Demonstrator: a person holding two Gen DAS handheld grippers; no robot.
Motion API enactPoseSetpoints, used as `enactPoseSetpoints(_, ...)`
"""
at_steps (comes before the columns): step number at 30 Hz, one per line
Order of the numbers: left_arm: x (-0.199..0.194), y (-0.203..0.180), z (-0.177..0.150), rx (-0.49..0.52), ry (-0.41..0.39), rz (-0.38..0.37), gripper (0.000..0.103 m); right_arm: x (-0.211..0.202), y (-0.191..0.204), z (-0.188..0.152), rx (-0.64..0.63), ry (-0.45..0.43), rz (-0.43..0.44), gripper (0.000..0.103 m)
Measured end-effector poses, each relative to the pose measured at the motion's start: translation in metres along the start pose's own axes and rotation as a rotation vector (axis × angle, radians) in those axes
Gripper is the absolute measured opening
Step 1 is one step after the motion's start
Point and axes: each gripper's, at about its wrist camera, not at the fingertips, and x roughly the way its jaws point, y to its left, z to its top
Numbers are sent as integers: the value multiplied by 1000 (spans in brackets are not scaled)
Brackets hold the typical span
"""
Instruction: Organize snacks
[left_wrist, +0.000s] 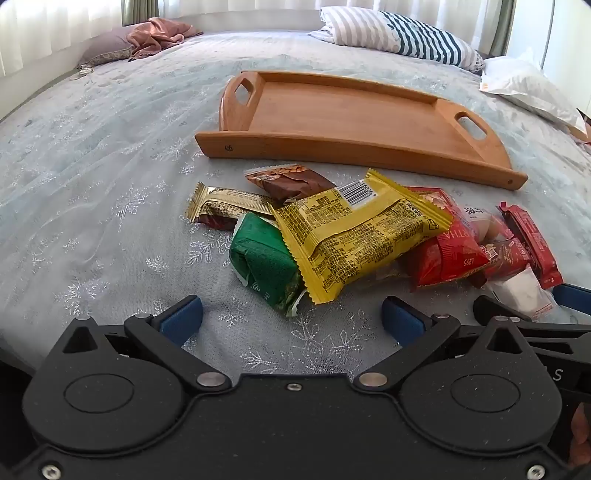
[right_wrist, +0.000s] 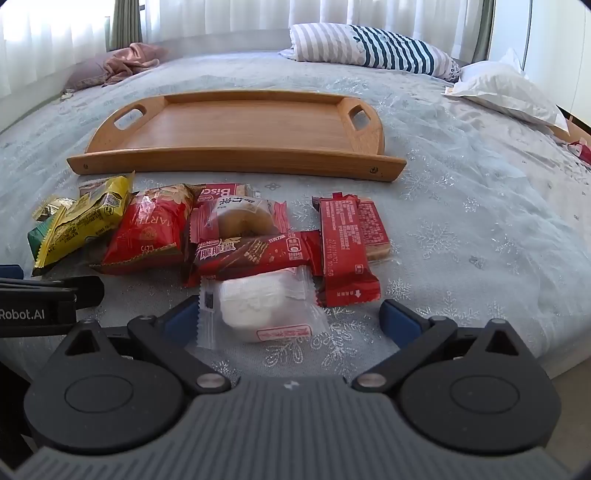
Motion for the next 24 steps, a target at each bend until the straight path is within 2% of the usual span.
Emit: enactPoseSetpoints(24, 0, 0, 0, 4, -3, 5, 103, 0, 0, 0, 0, -2, -1, 103)
